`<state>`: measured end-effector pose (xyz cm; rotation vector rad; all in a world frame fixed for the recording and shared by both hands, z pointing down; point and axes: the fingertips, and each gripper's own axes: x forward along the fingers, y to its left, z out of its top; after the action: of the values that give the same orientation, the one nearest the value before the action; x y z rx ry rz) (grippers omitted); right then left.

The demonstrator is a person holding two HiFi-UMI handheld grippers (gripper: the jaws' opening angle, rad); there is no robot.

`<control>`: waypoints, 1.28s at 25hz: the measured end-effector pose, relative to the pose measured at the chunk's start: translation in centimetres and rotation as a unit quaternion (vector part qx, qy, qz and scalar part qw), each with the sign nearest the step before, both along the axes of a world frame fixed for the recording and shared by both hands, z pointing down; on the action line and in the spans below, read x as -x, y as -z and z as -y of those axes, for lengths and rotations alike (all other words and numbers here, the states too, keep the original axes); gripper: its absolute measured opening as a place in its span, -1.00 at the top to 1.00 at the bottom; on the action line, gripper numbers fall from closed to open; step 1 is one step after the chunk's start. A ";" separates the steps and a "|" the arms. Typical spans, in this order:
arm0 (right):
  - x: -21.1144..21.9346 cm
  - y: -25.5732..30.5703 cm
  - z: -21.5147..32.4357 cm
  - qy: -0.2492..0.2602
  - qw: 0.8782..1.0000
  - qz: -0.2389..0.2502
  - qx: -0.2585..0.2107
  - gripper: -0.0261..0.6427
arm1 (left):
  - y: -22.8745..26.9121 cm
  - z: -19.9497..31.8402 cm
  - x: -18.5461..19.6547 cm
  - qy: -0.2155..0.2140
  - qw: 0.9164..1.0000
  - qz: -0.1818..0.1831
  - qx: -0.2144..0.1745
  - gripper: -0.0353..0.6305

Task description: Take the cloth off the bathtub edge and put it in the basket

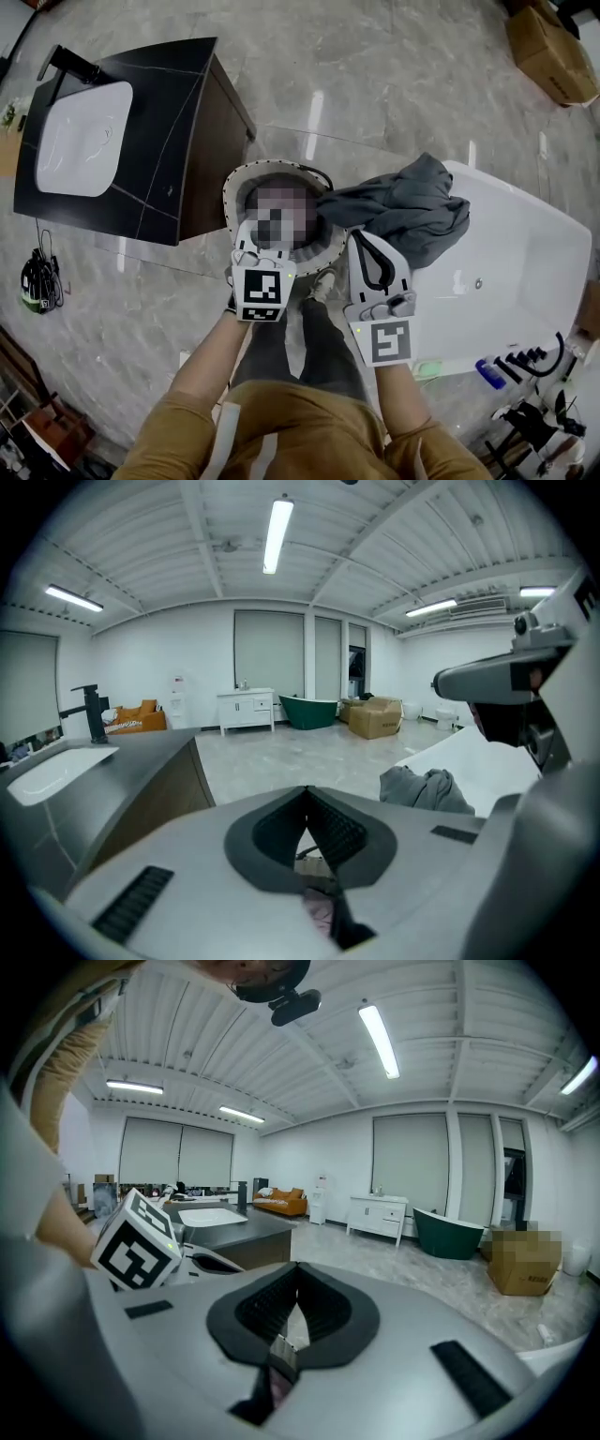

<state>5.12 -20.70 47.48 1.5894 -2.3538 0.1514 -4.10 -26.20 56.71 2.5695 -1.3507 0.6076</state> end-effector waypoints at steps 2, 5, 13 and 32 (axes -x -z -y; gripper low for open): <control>0.4 1.9 0.0 0.008 1.000 -0.001 -0.012 0.90 | 3.0 0.2 0.1 -0.001 1.000 -0.009 -0.017 0.88; 0.5 4.6 -0.3 0.013 1.000 0.001 -0.023 0.90 | 7.7 0.1 0.1 -0.004 0.999 -0.023 -0.046 0.88; -0.5 10.1 -1.4 0.005 0.999 0.007 -0.041 0.90 | 18.6 -1.4 -0.4 -0.012 0.992 -0.047 -0.114 0.88; -2.6 21.7 -1.7 0.018 0.994 0.012 -0.104 0.90 | 34.3 -5.0 2.8 0.018 0.977 -0.096 -0.192 0.88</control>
<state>7.68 -19.05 25.75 1.6426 -2.4846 -0.0843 -6.93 -21.16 22.37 2.7935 -1.5703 0.0884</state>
